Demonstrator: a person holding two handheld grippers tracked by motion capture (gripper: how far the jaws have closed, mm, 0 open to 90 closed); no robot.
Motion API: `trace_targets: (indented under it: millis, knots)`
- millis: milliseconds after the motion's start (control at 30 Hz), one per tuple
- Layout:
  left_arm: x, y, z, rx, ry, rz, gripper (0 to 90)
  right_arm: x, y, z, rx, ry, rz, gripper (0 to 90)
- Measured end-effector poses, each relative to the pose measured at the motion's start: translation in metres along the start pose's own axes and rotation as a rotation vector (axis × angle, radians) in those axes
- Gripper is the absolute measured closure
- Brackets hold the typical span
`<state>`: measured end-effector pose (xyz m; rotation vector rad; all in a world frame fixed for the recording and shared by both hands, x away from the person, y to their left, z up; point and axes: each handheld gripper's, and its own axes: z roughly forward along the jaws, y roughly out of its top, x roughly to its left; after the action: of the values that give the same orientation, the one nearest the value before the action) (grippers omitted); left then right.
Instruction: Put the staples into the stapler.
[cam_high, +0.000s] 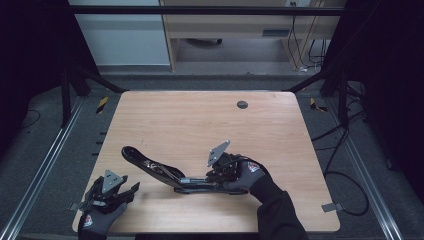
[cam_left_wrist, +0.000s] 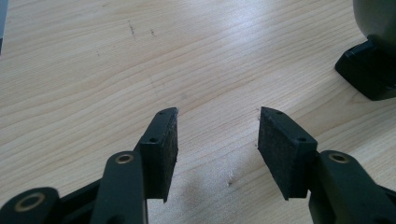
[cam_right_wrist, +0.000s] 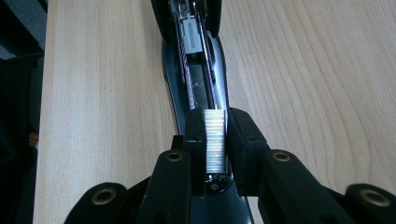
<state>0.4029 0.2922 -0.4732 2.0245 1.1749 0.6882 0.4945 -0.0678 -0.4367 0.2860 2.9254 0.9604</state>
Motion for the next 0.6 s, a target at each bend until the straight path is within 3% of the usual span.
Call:
trace_targets:
  millis: [600]
  knots:
    - [-0.0001,0.0000,-0.0001,0.000,0.001,0.000,47.5,0.0021,-0.0008,0.0030,-0.018,-0.015,-0.005,78.4]
